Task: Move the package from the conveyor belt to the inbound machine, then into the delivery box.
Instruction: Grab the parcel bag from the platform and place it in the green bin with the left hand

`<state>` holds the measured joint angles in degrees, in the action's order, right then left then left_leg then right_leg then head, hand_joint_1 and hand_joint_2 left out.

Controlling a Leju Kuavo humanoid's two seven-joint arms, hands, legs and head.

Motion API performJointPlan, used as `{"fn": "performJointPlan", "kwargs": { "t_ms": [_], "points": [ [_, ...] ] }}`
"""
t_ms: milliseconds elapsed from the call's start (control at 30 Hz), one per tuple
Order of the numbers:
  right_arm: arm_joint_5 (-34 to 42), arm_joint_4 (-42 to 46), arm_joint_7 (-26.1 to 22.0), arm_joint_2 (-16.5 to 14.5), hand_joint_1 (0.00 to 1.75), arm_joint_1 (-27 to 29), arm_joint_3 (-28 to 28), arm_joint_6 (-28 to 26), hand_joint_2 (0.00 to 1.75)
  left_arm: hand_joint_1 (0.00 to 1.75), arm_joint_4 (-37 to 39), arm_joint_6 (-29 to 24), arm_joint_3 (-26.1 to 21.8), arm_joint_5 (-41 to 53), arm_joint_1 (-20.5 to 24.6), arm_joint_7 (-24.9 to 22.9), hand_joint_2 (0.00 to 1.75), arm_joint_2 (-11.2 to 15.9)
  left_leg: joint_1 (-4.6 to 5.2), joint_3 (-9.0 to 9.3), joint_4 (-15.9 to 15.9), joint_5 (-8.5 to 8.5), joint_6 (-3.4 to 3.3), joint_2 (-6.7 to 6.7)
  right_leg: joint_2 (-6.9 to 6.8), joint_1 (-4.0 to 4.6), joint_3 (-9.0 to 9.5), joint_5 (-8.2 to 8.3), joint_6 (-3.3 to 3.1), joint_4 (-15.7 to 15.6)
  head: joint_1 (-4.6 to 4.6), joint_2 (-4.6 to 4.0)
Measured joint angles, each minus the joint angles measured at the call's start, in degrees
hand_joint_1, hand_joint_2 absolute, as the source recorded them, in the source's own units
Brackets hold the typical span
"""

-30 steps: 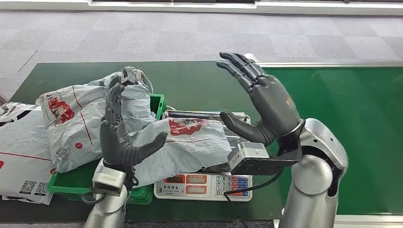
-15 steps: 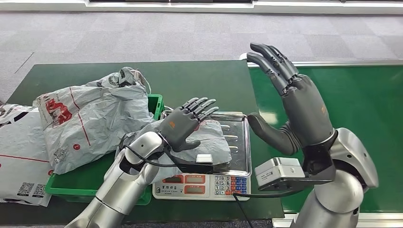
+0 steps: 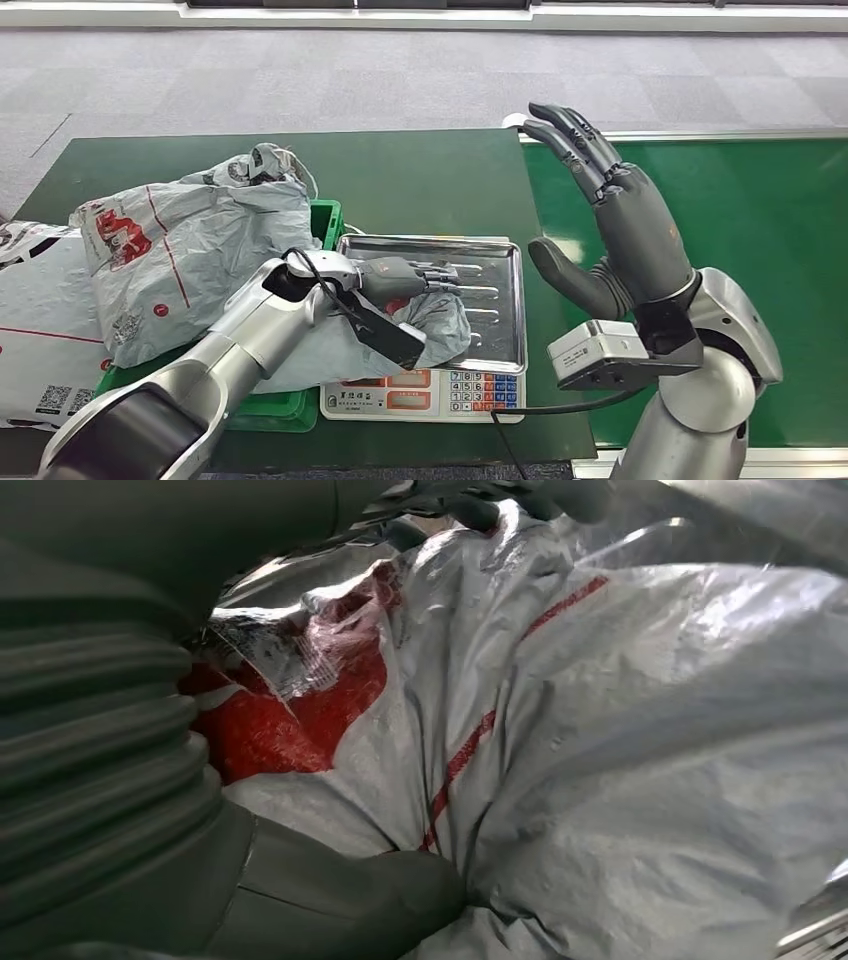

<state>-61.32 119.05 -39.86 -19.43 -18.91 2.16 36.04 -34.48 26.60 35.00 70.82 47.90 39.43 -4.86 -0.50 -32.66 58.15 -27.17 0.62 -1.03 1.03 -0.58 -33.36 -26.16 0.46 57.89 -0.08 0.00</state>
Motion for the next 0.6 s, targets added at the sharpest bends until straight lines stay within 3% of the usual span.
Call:
{"fn": "performJointPlan", "kwargs": {
  "t_ms": [67,167,200,367,600],
  "points": [
    [0.0,-0.2,0.0,0.0,0.00,0.0,0.1,0.0,0.00,0.14,1.4,0.4,0.7,-0.1,1.0,0.3,1.75,0.0,-0.02,0.08,0.0,-0.01,0.01,-0.02,0.03,0.00,0.05,-0.01,-0.02,0.0,-0.01,0.00],
    [0.1,-0.5,0.0,0.0,0.00,0.0,0.3,0.0,0.00,1.42,3.0,0.8,1.4,-0.3,1.9,0.4,1.75,0.0,-0.04,0.22,-0.1,-0.03,0.05,-0.04,0.04,0.00,0.14,-0.04,-0.06,0.0,-0.01,-0.01],
    [0.1,-0.5,0.0,0.0,0.00,0.0,0.3,0.0,0.00,1.75,3.4,1.6,1.7,-0.8,2.1,0.5,1.75,0.0,-0.04,0.27,-0.1,-0.03,0.07,-0.03,0.04,0.00,0.18,-0.05,-0.08,0.0,-0.01,-0.01],
    [0.0,-0.6,0.0,0.0,0.00,0.1,0.9,0.0,0.00,1.75,3.8,7.4,6.8,-9.8,3.5,0.7,1.75,0.8,-0.05,0.38,-0.1,0.03,0.17,0.00,0.00,0.05,0.27,-0.06,-0.10,0.0,-0.01,0.00],
    [-0.6,-0.2,0.0,0.1,0.00,0.6,2.3,0.0,0.00,1.75,3.8,3.8,13.7,-18.2,5.3,0.4,1.75,1.3,-0.03,0.34,-0.1,0.04,0.17,0.02,0.00,-0.01,0.23,-0.05,-0.10,0.0,0.01,0.00]
  ]
}}
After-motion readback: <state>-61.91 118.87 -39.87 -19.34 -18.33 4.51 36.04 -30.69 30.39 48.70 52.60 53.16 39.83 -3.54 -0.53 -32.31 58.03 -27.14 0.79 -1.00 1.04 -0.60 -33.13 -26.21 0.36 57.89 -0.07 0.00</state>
